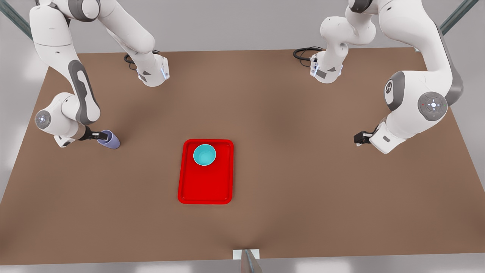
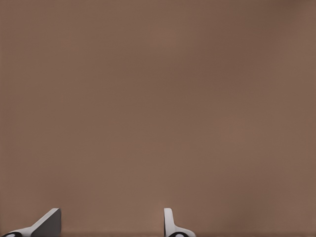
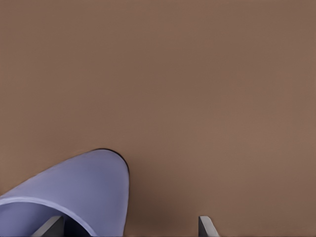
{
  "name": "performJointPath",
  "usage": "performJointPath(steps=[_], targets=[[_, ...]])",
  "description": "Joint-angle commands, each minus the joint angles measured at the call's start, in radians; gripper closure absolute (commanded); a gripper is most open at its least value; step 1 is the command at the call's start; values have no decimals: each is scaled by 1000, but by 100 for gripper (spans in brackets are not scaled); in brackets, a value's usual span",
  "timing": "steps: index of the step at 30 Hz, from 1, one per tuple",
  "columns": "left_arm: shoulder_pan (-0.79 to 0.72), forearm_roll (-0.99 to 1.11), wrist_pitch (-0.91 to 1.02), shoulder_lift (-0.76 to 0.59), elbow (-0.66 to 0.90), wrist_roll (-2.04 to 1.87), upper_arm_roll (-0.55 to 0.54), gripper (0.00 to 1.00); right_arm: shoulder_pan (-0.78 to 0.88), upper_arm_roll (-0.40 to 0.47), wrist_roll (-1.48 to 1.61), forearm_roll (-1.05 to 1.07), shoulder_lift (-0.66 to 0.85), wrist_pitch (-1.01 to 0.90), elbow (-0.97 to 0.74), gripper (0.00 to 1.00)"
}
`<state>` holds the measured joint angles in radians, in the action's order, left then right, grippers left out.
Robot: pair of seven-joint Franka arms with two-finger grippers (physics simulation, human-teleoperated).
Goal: Place the bowl on the tray with the left arm and the cup on the tray with the right arm
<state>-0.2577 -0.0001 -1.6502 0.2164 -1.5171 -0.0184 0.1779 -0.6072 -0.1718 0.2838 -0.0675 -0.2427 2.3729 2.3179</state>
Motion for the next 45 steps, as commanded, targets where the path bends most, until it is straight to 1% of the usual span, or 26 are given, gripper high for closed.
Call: performJointPath(steps=[1, 7, 8, 9, 10, 12, 13, 15, 17, 28, 31, 33, 34, 35, 37, 39, 41, 45], targets=[[0, 0, 1, 0, 0, 0, 0, 0, 0, 0, 0, 0, -4, 0, 0, 0], [-1, 0, 3, 0, 0, 0, 0, 0, 0, 0, 0, 0, -20, 12, -2, 0], [-1, 0, 4, 0, 0, 0, 0, 0, 0, 1, 0, 0, -21, 12, -2, 3], [-2, 0, 3, 0, 0, 0, 0, 0, 0, 0, -2, 0, -21, 12, -2, 11], [-2, 0, 3, 0, 0, 0, 0, 0, 1, 0, -12, 0, -23, 12, -2, 27], [-2, 0, 3, 0, 0, -2, 0, 0, 1, 1, -12, -1, -26, 12, -3, 46], [-2, 0, 4, 0, 0, -2, 0, 0, 6, 1, -11, -3, -24, 11, -3, 60], [-2, 0, 7, 0, 0, -2, 0, 0, 13, 0, -12, -3, -24, 11, -3, 67], [-2, 0, 7, 0, 0, 0, 0, 0, 21, 0, -61, -5, -24, 5, -6, 78], [0, 0, 7, 0, 0, -2, 0, 0, 23, -6, -55, -9, -17, -34, -15, 79], [0, 0, 7, 1, 0, -2, 0, 0, 60, -14, -61, -9, -7, -158, -75, 79], [0, 0, 7, 1, -1, -2, 0, 0, 67, -14, -63, -9, 19, -187, -86, 79], [0, 0, 7, 1, 0, 0, 0, 0, 73, -43, -64, -8, 43, -228, -103, 79], [0, 0, 7, 1, 0, 0, 0, 0, 84, -48, -66, -5, 45, -273, -135, 79], [0, 0, 7, 1, 0, 0, 0, 0, 142, -60, -89, -2, 45, -350, -213, 79], [0, 0, 7, 5, 0, 0, 0, 0, 217, -61, -124, 2, 42, -382, -284, 79], [0, 0, 7, 9, -2, 0, 0, 0, 250, -115, -202, 17, 40, -386, -316, 79], [0, 0, 10, 9, -2, 0, 0, 0, 420, -115, -347, 29, 31, -419, -451, 79]])
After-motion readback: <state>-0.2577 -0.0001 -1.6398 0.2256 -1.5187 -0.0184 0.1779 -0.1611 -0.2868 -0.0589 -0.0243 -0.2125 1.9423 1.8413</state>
